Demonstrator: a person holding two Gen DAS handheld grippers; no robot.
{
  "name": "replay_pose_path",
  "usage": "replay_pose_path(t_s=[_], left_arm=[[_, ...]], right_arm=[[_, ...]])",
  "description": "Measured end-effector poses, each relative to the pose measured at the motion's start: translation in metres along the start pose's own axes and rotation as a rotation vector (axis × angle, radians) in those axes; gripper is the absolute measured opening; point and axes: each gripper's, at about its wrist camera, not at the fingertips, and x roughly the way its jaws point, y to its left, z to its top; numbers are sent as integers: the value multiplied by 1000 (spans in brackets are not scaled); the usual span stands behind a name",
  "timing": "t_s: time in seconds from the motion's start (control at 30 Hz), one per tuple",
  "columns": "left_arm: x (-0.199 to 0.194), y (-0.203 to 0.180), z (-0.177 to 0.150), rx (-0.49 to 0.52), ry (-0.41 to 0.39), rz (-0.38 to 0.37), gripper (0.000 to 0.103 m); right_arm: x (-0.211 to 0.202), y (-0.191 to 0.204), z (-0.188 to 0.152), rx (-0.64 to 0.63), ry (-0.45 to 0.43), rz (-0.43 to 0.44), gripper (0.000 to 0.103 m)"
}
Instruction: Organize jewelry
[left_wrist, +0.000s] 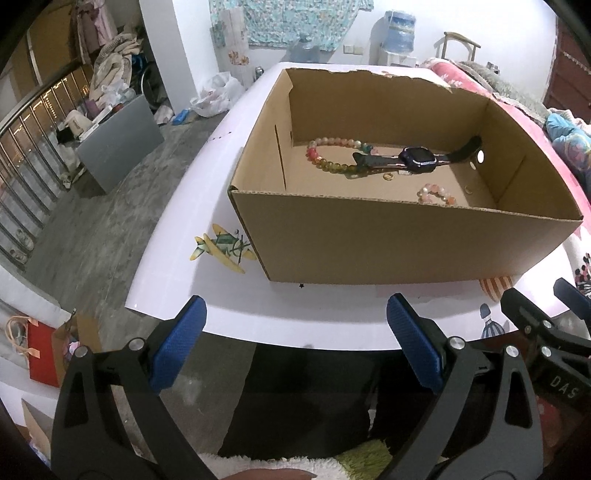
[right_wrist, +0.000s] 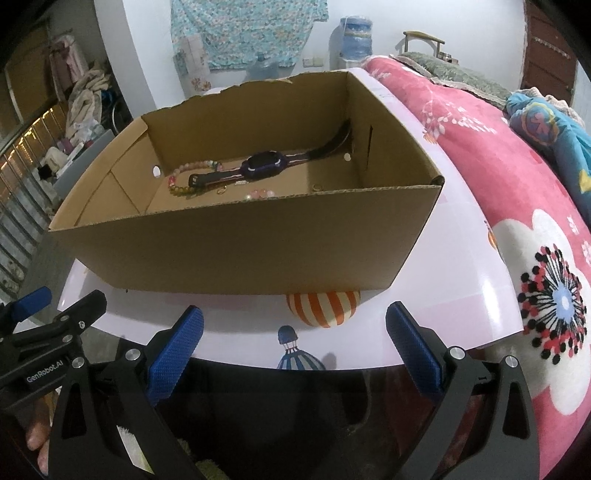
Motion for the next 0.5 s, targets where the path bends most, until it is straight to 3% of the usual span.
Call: replay_pose_path(t_s=[0.5], left_arm=[[-1,-1,5,-2,-12,-5,95]], right_arm=[[-1,-4,3,4,-11,-5,96]])
